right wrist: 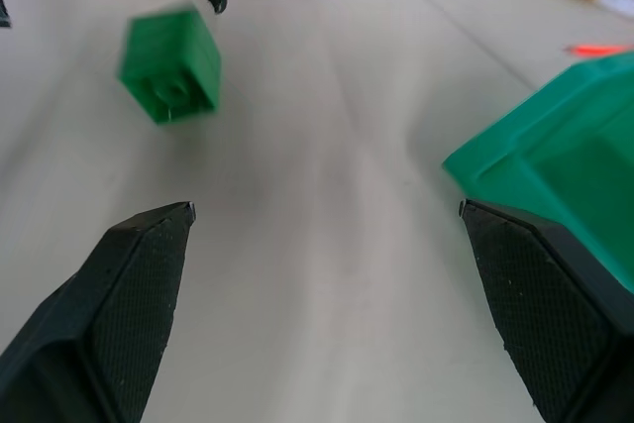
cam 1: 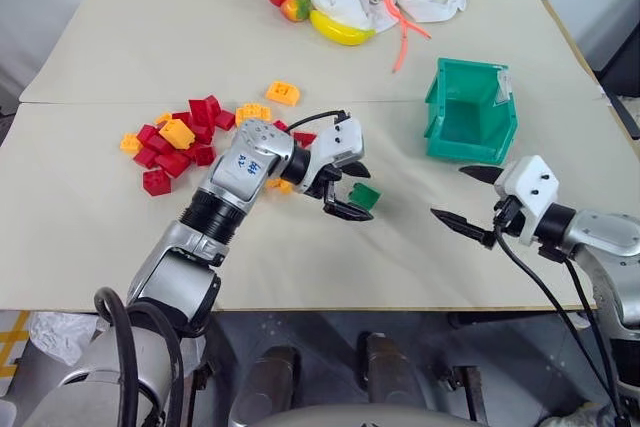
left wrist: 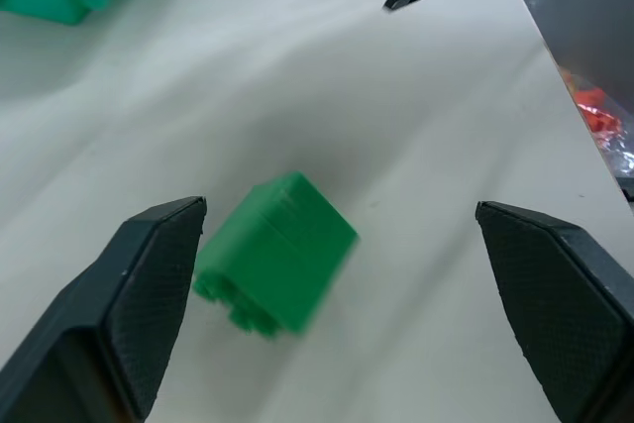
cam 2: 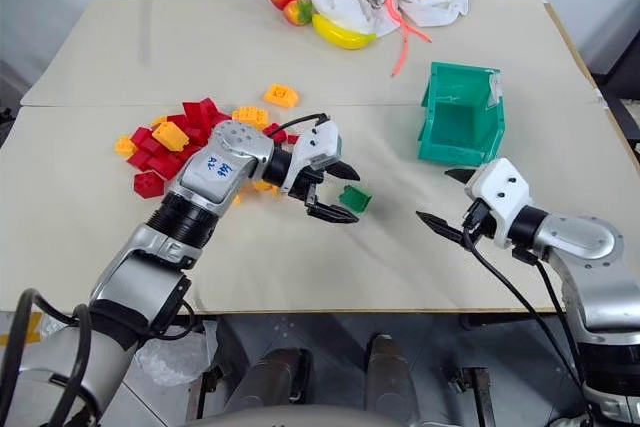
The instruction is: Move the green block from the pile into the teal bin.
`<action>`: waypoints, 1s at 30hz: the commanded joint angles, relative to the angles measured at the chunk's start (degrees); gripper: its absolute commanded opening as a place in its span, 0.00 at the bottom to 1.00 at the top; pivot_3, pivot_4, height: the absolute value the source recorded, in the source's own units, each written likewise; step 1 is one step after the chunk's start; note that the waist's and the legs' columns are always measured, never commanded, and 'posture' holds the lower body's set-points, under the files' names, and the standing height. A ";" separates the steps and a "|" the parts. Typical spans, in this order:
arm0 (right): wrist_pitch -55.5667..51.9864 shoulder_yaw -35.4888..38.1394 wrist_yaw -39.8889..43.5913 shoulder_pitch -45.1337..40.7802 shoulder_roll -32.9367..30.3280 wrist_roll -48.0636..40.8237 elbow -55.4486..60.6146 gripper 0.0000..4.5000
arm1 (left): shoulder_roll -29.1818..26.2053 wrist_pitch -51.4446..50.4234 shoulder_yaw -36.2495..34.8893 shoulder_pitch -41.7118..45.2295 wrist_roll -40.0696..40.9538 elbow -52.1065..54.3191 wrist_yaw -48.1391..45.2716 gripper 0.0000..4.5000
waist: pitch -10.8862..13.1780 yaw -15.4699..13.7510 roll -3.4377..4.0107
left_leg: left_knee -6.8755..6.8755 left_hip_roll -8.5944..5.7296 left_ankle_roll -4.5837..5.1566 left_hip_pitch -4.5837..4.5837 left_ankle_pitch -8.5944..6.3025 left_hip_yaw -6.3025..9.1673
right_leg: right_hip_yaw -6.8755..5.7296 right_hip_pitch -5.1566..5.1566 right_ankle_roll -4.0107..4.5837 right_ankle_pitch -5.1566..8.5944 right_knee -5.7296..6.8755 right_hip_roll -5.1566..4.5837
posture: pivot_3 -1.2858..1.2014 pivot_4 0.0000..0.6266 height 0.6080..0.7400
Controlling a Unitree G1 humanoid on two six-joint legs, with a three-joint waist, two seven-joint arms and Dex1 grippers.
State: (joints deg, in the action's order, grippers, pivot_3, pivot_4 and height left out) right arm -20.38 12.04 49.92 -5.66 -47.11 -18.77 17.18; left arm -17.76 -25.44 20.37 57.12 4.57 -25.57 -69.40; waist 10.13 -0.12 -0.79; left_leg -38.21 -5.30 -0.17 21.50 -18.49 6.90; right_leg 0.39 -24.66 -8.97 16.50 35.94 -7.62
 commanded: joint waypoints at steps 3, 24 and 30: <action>-6.16 12.67 3.77 9.30 -6.68 -3.62 8.42 1.00 | -8.86 1.17 -8.13 -2.27 4.26 3.10 -3.12 0.99 | 0.00 0.08 0.00 | 0.02 0.01 0.02 0.01 -0.01 0.00 | 0.00 -0.01 0.00 0.00 -0.03 0.01 | 0.52 0.24 1.00; -14.89 -22.02 -7.62 -20.59 10.36 2.85 -4.19 1.00 | -16.27 6.77 -31.12 -29.12 25.49 25.13 -6.63 0.99 | -0.01 0.15 0.01 | -0.06 0.12 0.01 -0.18 -0.02 0.05 | 0.05 0.12 0.01 0.00 -0.09 -0.10 | 0.52 0.24 1.00; -13.64 -26.15 -6.80 -24.97 14.64 6.02 -10.17 0.96 | -17.01 9.00 -30.31 -33.70 25.39 29.06 -4.95 1.00 | -0.01 0.26 0.02 | 0.00 0.15 0.01 -0.18 -0.01 0.05 | 0.03 0.11 0.02 0.00 -0.10 -0.07 | 0.52 0.24 1.00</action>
State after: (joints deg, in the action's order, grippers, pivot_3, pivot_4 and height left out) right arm -34.85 -14.57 42.94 -29.72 -32.71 -13.24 6.12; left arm -34.54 -17.85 -9.86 23.71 28.97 0.56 -75.09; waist 10.13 0.14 -0.77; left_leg -38.22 -5.16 -0.15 21.32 -18.51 6.96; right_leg 0.43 -24.55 -8.94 16.50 35.82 -7.70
